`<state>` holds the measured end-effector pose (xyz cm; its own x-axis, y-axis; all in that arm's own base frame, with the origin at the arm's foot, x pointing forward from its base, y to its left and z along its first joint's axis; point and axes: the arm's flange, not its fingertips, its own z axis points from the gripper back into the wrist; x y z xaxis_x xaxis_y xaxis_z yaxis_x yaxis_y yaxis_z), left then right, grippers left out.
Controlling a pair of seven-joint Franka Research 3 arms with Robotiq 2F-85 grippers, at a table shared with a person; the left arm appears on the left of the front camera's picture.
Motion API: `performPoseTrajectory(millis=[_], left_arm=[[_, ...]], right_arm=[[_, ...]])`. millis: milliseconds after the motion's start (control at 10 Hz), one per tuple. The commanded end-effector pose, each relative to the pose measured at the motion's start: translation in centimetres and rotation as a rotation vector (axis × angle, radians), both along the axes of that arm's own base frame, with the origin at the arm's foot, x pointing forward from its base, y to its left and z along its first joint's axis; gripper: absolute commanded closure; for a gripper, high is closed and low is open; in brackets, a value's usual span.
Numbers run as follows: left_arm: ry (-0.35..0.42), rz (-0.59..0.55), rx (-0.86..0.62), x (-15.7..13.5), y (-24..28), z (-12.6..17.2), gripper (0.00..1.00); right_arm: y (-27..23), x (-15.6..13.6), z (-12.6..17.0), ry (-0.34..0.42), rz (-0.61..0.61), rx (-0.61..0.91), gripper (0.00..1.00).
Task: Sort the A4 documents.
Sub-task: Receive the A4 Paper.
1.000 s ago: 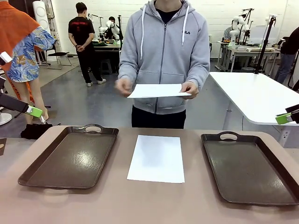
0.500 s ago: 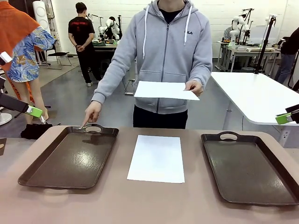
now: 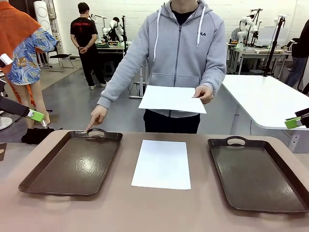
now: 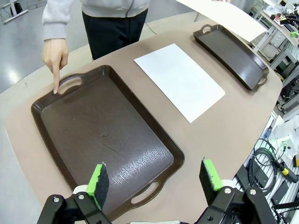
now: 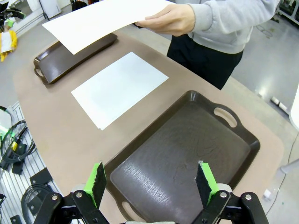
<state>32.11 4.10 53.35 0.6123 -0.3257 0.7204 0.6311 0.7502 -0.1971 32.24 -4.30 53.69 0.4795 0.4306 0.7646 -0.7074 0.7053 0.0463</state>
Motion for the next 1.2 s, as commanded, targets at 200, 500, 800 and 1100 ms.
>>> performPoseTrajectory(millis=[200, 500, 800, 1100], left_arm=[[-0.005, -0.007, -0.012, -0.05, 0.0, 0.06, 0.0], [-0.005, -0.007, -0.012, -0.05, 0.0, 0.06, 0.0], [-0.005, -0.007, -0.012, -0.05, 0.0, 0.06, 0.0], [-0.005, -0.007, -0.012, -0.05, 0.0, 0.06, 0.0]], right_arm=[[0.06, 0.17, -0.22, 0.002, 0.014, 0.011, 0.0], [0.06, 0.17, -0.22, 0.002, 0.014, 0.011, 0.0], [0.06, 0.17, -0.22, 0.002, 0.014, 0.011, 0.0], [0.06, 0.17, -0.22, 0.002, 0.014, 0.011, 0.0]])
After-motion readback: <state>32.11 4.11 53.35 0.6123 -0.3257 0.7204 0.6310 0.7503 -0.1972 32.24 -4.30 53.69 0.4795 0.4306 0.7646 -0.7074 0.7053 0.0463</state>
